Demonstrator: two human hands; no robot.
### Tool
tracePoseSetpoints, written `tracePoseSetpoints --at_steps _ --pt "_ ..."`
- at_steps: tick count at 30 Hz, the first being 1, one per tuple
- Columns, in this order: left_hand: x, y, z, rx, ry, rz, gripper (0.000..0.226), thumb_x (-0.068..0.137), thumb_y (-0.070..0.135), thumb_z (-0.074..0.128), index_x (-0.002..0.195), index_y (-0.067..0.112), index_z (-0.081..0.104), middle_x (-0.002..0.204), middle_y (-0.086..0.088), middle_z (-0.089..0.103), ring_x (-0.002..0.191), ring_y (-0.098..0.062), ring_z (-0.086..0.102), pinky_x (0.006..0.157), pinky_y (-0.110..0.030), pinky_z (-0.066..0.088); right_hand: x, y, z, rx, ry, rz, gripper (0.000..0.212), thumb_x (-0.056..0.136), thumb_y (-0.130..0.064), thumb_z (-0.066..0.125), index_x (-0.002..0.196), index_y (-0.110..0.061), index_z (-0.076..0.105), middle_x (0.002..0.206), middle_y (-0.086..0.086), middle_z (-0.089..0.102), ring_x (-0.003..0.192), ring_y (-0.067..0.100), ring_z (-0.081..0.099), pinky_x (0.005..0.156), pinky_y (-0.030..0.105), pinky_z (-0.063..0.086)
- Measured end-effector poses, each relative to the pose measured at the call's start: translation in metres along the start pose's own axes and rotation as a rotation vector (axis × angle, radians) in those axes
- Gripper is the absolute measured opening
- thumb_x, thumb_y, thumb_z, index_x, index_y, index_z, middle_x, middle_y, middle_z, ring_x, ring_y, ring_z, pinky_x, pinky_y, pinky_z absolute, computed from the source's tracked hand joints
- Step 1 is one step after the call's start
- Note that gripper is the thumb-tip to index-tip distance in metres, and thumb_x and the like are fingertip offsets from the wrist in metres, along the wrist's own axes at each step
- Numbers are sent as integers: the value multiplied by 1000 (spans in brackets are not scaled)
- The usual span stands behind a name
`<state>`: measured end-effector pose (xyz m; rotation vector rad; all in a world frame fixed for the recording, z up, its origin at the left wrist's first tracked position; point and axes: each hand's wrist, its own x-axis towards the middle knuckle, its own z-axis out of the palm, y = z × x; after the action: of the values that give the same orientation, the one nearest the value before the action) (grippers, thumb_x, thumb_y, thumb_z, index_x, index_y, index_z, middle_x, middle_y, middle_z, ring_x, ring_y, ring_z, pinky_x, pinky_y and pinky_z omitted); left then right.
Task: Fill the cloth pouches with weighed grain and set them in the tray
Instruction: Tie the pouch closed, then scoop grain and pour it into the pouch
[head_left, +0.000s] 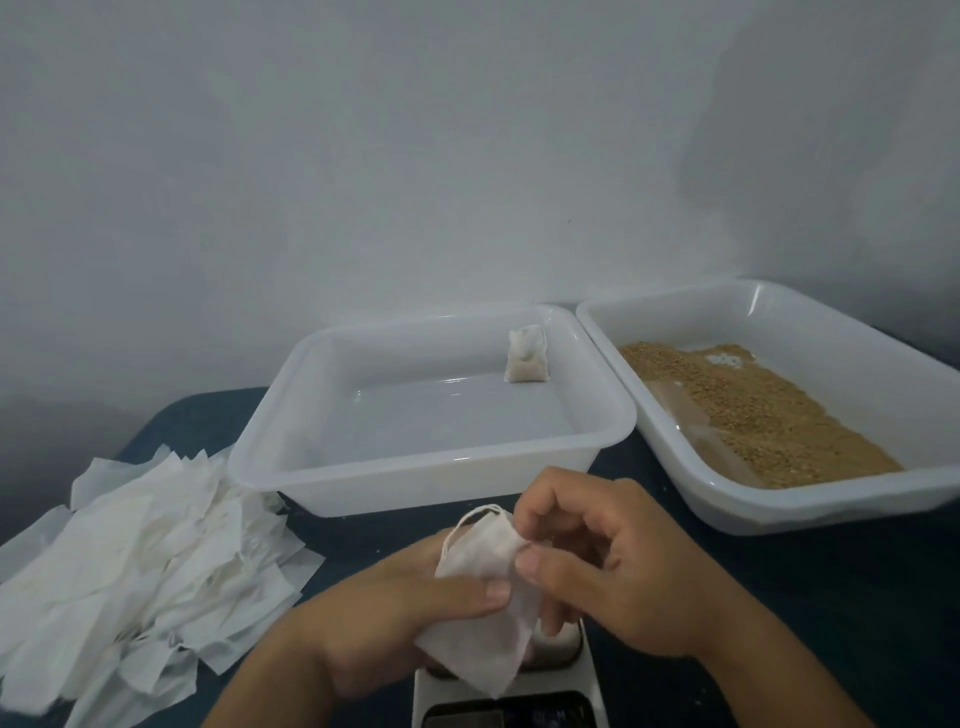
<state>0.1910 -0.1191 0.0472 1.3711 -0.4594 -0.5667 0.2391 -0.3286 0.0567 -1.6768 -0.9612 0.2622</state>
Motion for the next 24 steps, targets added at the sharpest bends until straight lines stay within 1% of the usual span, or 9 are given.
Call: tracePoseSetpoints --at_steps 5,8,10,13,15,17,20,22,24 --pt "11 0 -4 -134 -61 -189 36 101 15 62 136 6 55 122 -17 61 121 -38 58 93 -55 56 0 -7 -23 57 -79 88 9 97 -15 62 94 -23 58 79 5 72 63 26 73 59 32 57" --pt "27 8 1 -133 -58 -205 24 99 17 64 122 12 66 113 -11 65 104 -27 67 79 -38 62 0 -13 -40 -23 -87 105 7 99 -14 61 96 -19 57 84 12 75 70 29 75 64 33 60" --pt "39 12 3 -48 35 -191 19 94 17 67 113 18 69 104 -6 68 92 -20 68 71 -29 60 1 -17 -52 -106 -95 119 4 101 -18 61 99 -21 61 90 8 78 78 24 77 67 30 60" --pt "55 14 4 189 127 -149 17 94 18 68 110 20 67 101 1 67 90 -14 65 78 -29 53 4 -23 -67 -255 -122 188 12 104 -28 62 112 -27 71 97 -3 79 87 16 77 68 26 60" --pt "64 15 5 303 140 -119 17 98 19 67 115 17 64 99 2 65 90 -12 63 78 -30 52 6 -26 -72 -362 -169 203 15 104 -32 61 103 -38 75 95 -10 78 86 12 75 69 27 61" --pt "70 15 6 342 105 -90 18 97 17 65 114 15 63 96 5 66 88 -9 61 77 -29 50 7 -28 -73 -439 -217 209 23 105 -35 59 89 -48 70 90 -12 75 81 12 73 70 30 62" --pt "74 13 6 321 19 -85 19 94 13 64 110 24 67 96 13 69 88 -5 61 76 -26 53 7 -29 -75 -497 -287 246 24 105 -42 54 88 -55 63 89 -19 73 76 8 75 67 17 54" --pt "75 9 4 207 13 -130 25 94 14 66 116 25 68 98 8 68 91 -8 63 80 -29 56 8 -30 -76 -527 -329 279 19 105 -47 52 91 -47 66 90 -15 72 75 7 75 64 14 50" --pt "76 5 0 72 -4 -189 33 94 12 67 126 16 63 106 0 68 98 -14 66 84 -33 58 10 -30 -78 -556 -342 298 27 104 -50 51 94 -32 68 91 -7 73 76 7 75 64 19 53"
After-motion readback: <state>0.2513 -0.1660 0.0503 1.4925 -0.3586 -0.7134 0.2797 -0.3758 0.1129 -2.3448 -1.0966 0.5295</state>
